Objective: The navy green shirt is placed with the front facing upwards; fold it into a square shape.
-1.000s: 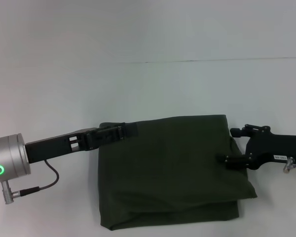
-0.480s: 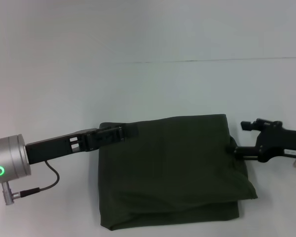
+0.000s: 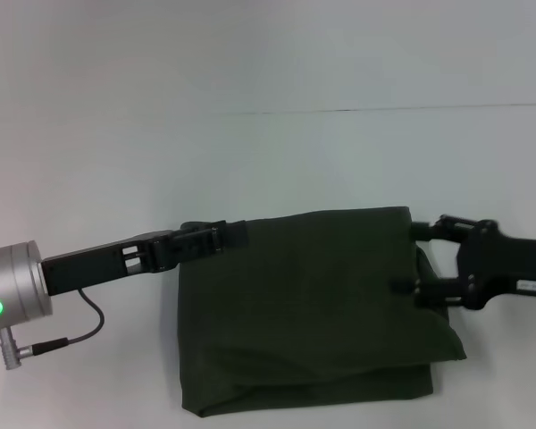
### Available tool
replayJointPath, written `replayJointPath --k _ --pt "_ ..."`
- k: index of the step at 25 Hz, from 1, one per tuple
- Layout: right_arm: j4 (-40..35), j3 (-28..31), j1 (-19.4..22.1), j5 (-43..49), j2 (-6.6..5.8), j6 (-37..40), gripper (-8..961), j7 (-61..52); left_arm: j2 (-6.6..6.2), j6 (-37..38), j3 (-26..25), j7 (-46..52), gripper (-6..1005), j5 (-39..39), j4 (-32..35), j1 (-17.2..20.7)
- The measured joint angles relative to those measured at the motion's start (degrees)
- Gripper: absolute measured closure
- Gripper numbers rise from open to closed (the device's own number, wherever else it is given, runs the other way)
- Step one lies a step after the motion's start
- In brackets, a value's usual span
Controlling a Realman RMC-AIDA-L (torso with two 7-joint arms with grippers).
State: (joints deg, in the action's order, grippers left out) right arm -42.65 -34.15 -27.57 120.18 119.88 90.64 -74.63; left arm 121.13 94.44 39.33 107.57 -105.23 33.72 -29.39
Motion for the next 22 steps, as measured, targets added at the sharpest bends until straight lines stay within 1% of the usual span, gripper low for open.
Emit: replayJointPath --k 4,8,13,22 --pt "3.07 -5.5 -0.09 0.1 0.08 -3.7 26 2.36 -0.46 0.19 -0.59 0.18 230 -0.87 0.27 0.04" --pt "5.46 -9.02 0.21 0.19 -0.04 -6.58 26 4.58 -0.64 0.32 -2.46 0.41 230 -2.31 0.64 0.36" --pt "6.42 -12.68 1.61 0.38 -0.18 -8.91 25 5.56 -0.75 0.27 -3.21 0.5 231 -2.64 0.65 0.56" --pt "5.76 -12.44 2.93 0.84 -0.38 -9.98 25 5.73 -0.82 -0.41 -3.21 0.53 231 -2.79 0.62 0.2"
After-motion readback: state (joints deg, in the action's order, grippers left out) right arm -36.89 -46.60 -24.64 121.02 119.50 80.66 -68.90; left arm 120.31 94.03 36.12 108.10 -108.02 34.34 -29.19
